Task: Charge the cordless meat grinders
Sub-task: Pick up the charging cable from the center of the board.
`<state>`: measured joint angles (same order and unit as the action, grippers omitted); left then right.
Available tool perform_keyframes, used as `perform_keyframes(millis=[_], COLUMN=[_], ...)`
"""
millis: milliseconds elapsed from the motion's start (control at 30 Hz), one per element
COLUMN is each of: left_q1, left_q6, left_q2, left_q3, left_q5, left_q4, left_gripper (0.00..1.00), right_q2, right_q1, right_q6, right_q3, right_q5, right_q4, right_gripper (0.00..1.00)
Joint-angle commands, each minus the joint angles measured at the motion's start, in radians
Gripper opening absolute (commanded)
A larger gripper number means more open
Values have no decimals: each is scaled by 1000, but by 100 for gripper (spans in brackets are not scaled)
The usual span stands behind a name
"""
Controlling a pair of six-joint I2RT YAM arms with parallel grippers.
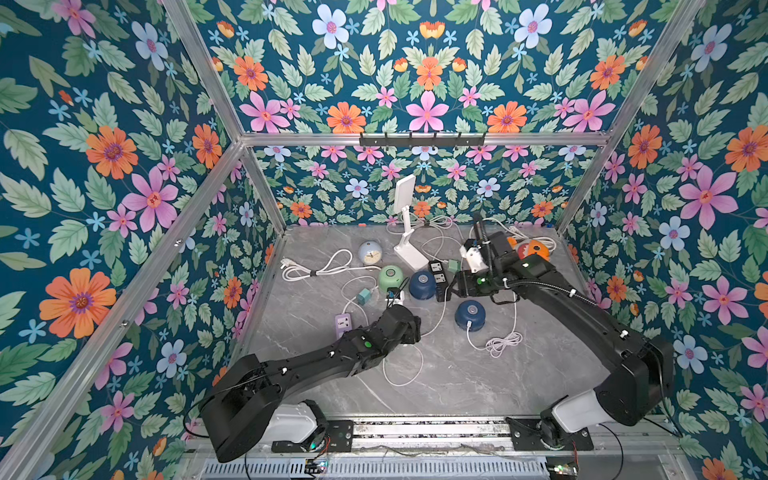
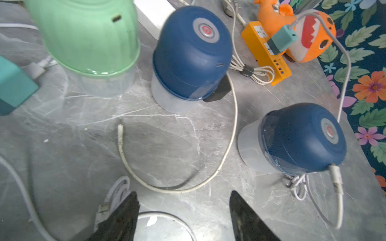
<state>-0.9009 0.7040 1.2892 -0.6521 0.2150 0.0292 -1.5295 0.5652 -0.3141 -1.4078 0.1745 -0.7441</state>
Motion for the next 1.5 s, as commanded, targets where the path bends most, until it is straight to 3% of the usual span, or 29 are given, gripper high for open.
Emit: perform_keyframes(millis=[0, 167, 500, 567, 700, 900, 1033, 1267, 1467], left_q1=[47, 105, 163, 187, 207, 214, 212, 199, 175], left_q6=[8, 22, 37, -3, -84, -161, -179, -194, -189], left_q2=[-52, -160, -269, -225, -73, 178, 299, 440, 504], left_q3=[33, 101, 208, 167, 39, -126, -200, -291, -325], left_q5=[21, 45, 24, -23, -59, -95, -78, -46, -19], left_q4=[-15, -81, -114, -112, -155, -180, -174, -181, -195], left_gripper=[73, 76, 66, 60, 56, 43, 40, 36, 31], right_q2=[-53, -119, -263, -285, -237, -38, 107, 281, 336], right_q1=[66, 147, 281, 288, 287, 286, 286, 286, 285], right_q6=[-24, -45, -144, -172, -194, -205, -215, -227, -228], right_q3=[-33, -57, -51, -62, -22, 99, 207, 320, 351], right_q5=[-149, -178, -196, -223, -280, -374, -395, -420, -429], right_q4=[-20, -21, 51, 41, 58, 54, 51, 26, 26], right_gripper=[62, 62, 50, 48, 46, 45, 45, 46, 46])
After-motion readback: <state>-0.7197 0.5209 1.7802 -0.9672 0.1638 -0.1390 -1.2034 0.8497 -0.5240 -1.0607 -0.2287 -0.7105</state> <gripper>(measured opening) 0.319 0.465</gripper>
